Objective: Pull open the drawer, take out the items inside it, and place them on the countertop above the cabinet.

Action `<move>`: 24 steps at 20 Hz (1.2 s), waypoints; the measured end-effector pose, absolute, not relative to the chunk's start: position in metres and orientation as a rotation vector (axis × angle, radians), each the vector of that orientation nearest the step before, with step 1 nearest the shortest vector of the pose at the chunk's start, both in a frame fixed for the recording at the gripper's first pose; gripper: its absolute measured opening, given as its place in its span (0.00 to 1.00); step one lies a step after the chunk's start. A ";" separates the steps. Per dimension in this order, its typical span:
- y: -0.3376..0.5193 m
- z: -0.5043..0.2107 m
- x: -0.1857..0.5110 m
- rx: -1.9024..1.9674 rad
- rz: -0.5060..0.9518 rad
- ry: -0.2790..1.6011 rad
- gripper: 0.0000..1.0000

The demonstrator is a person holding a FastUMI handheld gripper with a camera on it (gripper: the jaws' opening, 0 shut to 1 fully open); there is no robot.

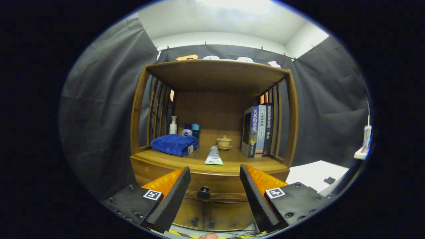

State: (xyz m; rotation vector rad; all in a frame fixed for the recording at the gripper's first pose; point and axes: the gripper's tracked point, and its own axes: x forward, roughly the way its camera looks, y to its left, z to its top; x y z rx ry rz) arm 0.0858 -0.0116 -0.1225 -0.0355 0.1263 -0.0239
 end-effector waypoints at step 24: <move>-0.069 -0.017 0.031 0.056 -0.023 0.029 0.98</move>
